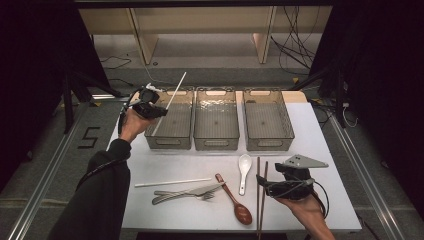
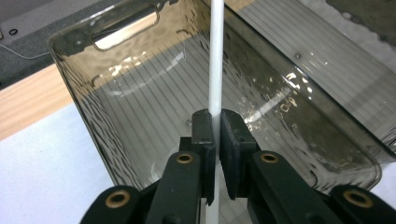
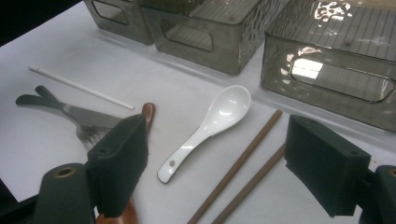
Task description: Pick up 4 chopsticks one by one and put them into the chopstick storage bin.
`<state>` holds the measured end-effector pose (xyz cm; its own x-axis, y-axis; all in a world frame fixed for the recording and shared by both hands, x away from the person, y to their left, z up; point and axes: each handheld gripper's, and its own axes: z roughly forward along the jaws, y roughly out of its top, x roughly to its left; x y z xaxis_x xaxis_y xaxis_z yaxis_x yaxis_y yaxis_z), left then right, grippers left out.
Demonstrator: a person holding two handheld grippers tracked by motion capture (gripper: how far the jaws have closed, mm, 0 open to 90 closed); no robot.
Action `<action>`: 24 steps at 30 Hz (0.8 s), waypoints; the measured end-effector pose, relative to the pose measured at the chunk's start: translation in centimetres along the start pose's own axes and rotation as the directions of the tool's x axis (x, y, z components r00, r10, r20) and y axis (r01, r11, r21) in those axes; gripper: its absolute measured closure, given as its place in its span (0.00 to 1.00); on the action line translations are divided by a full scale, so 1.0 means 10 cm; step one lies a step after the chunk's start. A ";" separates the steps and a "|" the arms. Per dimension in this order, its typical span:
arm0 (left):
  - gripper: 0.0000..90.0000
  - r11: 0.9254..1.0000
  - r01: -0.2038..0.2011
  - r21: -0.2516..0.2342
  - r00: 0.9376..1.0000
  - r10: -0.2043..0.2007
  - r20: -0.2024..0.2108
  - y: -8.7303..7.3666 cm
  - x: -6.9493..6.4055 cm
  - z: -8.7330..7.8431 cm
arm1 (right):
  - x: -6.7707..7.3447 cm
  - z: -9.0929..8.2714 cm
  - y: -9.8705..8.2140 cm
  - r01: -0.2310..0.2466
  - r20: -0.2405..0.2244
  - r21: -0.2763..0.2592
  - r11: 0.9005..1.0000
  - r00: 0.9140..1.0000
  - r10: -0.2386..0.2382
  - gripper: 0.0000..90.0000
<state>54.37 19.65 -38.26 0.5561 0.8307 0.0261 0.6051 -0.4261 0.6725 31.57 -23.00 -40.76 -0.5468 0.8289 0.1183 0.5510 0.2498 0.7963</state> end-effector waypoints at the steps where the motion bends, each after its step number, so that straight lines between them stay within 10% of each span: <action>1: 0.93 1.000 -0.001 0.006 1.000 0.000 0.002 -0.01 0.00 0.01 | 0.00 0.00 0.00 0.000 0.000 0.000 1.000 1.000 0.000 0.25; 24: 0.93 0.995 0.003 0.099 1.000 -0.003 0.000 -0.15 0.04 0.14 | 0.01 0.00 0.00 0.004 -0.002 0.003 1.000 1.000 -0.004 0.25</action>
<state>54.49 20.12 -40.29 0.5546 0.8318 0.0242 0.6601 -0.4575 0.5959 31.55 -22.94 -40.78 -0.5505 0.8267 0.1161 0.5507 0.2551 0.7948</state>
